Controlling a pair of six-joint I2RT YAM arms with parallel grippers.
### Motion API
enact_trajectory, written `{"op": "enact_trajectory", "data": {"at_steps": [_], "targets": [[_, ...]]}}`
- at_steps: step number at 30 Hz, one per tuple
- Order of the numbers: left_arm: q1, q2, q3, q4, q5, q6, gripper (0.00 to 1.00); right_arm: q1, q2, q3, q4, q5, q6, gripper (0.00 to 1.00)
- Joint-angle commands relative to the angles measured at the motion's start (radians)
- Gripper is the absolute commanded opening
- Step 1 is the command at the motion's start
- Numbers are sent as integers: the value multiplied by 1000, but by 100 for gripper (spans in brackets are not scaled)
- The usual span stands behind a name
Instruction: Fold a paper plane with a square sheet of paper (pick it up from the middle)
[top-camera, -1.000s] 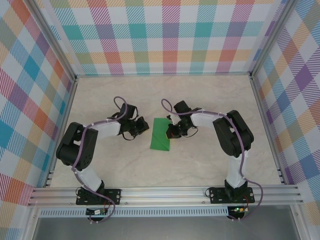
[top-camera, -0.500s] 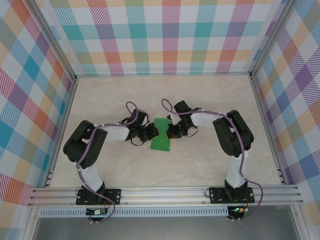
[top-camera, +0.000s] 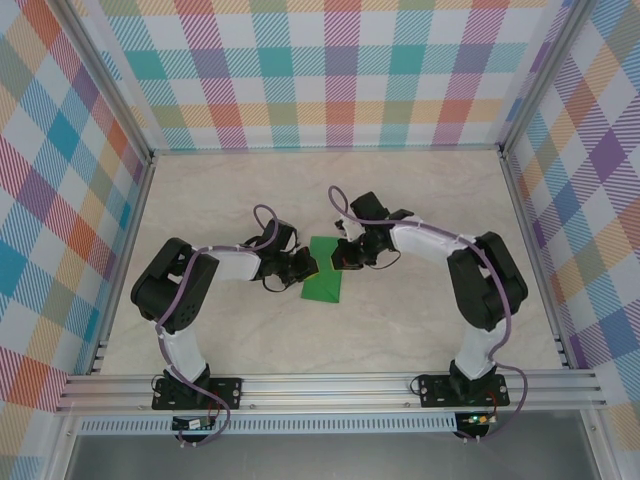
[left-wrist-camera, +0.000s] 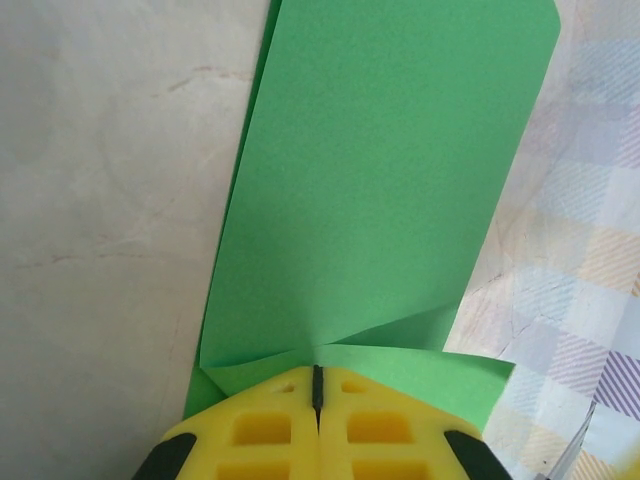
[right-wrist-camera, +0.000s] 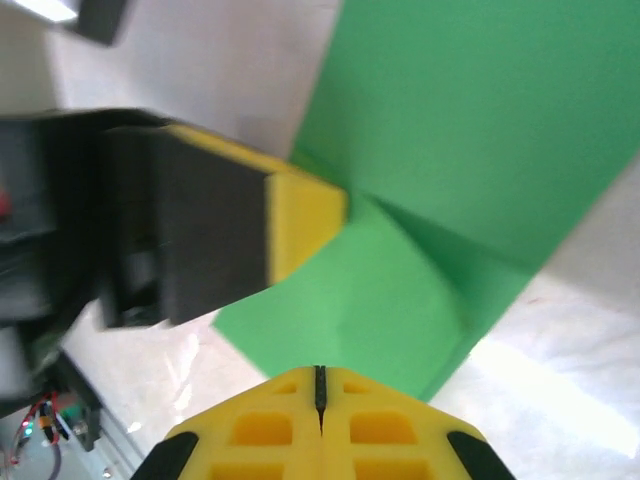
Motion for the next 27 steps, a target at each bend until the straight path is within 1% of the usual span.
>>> {"op": "enact_trajectory", "data": {"at_steps": [1,4,8,11,17,23,27], "targets": [[-7,35,-36,-139,-87,22,0,53,-73,-87,36,57,140,4],[-7,35,-37,-154,-99,25,0,102,-99,-123,55,118,205,1],[-7,29,-45,-166,-106,28,0,172,-67,-128,67,158,258,0],[-7,27,-41,-182,-101,36,0,205,-47,-118,68,201,302,0],[-7,21,-36,-200,-107,42,0,205,-10,-78,96,245,335,0],[-7,36,-8,-242,-98,63,0,205,67,-8,98,250,329,0],[-7,29,-9,-251,-110,73,0,205,101,32,60,270,311,0]]}}
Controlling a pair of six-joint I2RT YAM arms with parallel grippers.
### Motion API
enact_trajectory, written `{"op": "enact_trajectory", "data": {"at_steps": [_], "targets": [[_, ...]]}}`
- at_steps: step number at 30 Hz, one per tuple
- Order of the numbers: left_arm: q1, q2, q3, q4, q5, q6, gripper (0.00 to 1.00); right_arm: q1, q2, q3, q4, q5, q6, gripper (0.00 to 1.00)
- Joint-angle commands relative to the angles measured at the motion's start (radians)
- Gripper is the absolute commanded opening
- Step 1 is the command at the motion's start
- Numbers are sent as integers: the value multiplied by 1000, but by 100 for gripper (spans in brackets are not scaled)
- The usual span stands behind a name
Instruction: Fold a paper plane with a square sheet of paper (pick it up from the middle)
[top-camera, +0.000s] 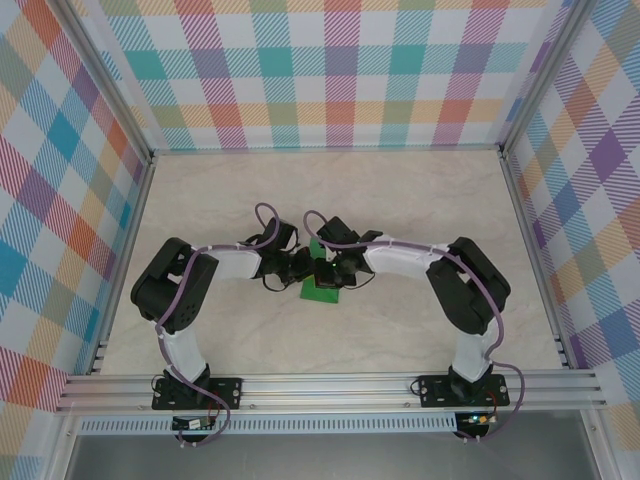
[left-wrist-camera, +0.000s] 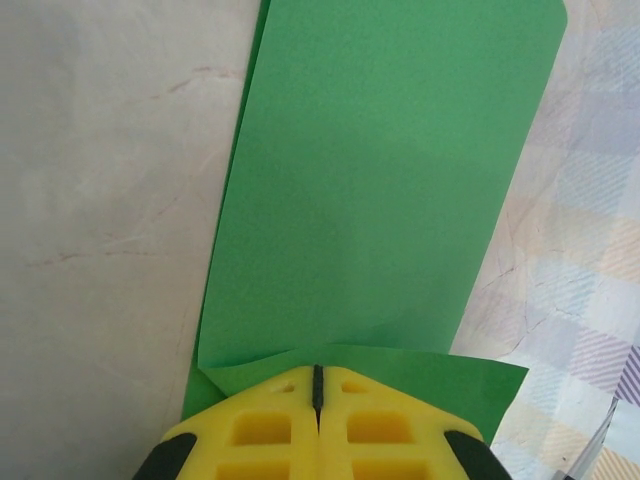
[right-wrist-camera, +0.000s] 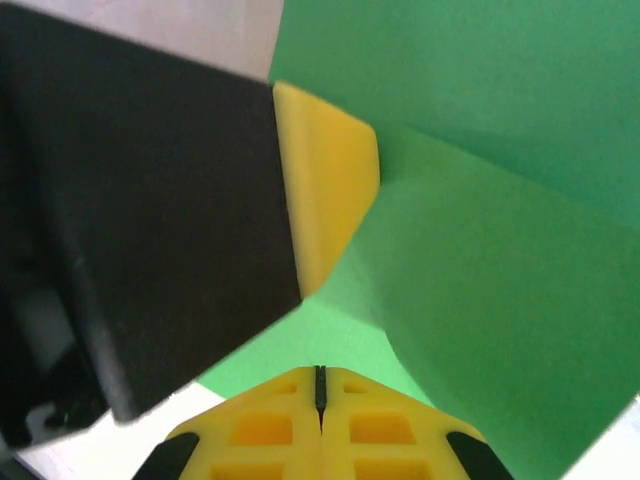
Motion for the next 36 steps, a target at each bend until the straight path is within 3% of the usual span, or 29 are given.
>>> {"op": "enact_trajectory", "data": {"at_steps": [1,36], "targets": [[-7,28,-36,-189,-102,32,0,0,25,41,-32,29,-2,0],[-6,34,-89,-157,-157,-1,0,0,-47,-151,-76,-25,-96,0]]}}
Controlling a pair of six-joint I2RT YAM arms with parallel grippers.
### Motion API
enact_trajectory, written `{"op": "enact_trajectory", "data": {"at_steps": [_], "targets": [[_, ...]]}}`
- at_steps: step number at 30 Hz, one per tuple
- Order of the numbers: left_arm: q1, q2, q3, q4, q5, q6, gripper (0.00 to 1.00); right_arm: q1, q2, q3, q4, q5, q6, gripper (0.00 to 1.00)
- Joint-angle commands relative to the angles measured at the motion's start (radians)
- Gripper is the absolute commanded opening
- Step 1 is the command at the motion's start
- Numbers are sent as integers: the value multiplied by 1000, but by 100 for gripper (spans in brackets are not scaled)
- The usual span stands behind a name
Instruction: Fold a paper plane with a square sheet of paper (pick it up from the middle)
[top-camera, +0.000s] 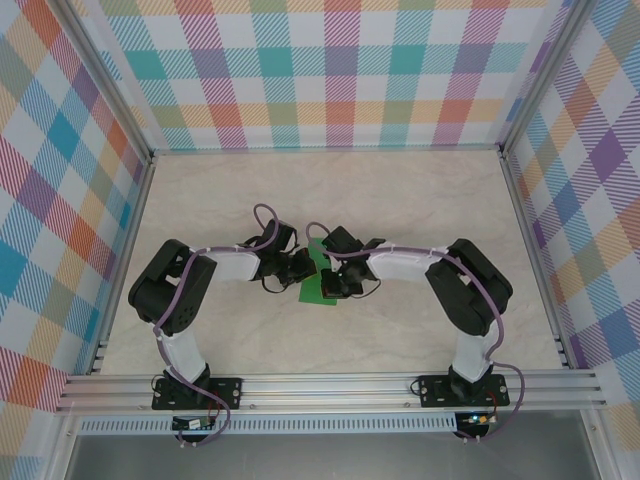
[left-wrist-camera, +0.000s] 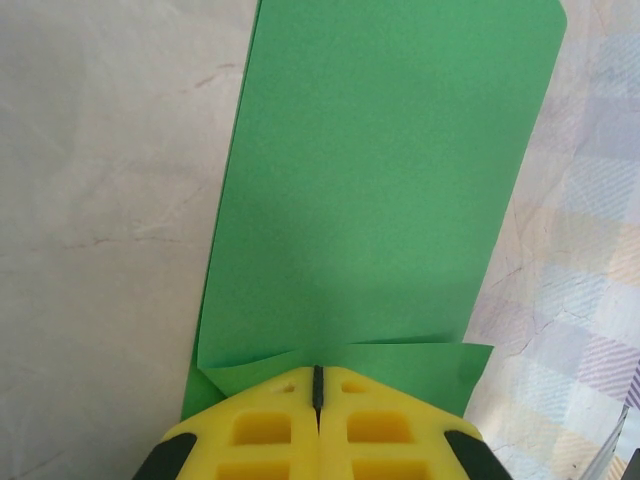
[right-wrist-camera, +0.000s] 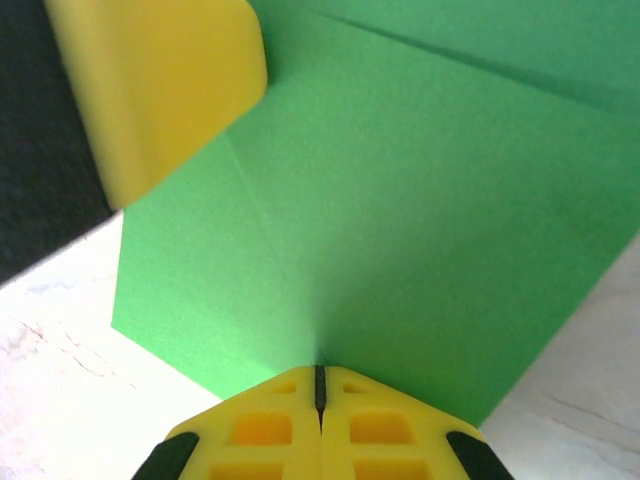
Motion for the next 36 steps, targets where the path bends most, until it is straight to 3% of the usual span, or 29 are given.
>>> {"op": "enact_trajectory", "data": {"at_steps": [1,11,17,26,36], "targets": [[-6,51,-65,-170,-131,-3,0,-1,-25,-51,-88,-16,-31,0],[-6,54,-64,-167,-123,-6,0,-1,-98,-159,-77,-44,-9,0],[-6,52,-60,-148,-99,-3,0,-2,-159,-75,-72,-55,-2,0],[-6,53,-57,-139,-89,1,0,-9,14,120,-44,-1,-20,0],[-6,57,-66,-132,-92,-6,0,-31,86,121,5,-21,-16,0]]}}
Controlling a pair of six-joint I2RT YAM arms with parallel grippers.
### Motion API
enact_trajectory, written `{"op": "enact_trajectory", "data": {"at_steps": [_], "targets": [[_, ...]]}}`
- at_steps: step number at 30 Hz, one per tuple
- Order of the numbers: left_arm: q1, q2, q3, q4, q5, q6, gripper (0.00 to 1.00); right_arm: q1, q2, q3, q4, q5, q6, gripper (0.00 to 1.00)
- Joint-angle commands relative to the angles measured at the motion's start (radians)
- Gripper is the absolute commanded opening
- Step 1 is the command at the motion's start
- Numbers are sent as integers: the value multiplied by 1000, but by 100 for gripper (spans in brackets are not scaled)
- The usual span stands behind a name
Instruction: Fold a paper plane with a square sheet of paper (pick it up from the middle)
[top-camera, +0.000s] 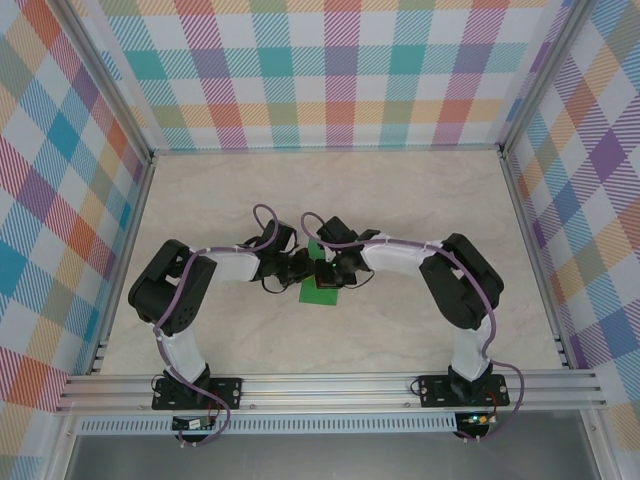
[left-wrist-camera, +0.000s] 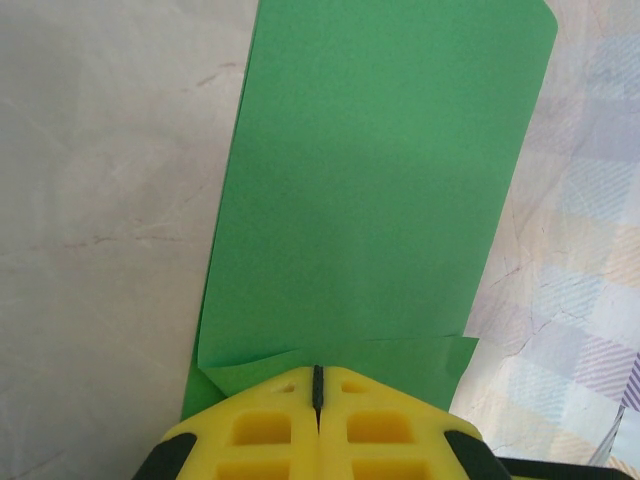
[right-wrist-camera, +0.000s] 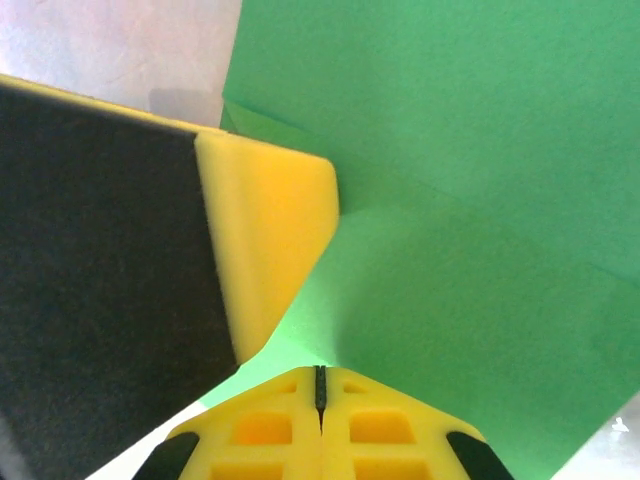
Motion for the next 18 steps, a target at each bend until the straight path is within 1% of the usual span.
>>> {"op": "enact_trajectory", "data": {"at_steps": [1,4,7,13,18], "targets": [[-6,59,-60,-143,-96,1,0,-8,27,3,23,-21,-7,0],[-6,62,-61,-145,-105,-5,0,-8,30,-20,28,-21,-1,0],[-6,58,-67,-148,-118,-12,0,-8,9,-78,33,-28,-3,0],[-6,59,-68,-160,-138,-19,0,-8,-77,-210,11,-62,-27,0],[-5,58,-69,-167,-142,-18,0,-7,-182,-349,-33,-114,-84,0]]}}
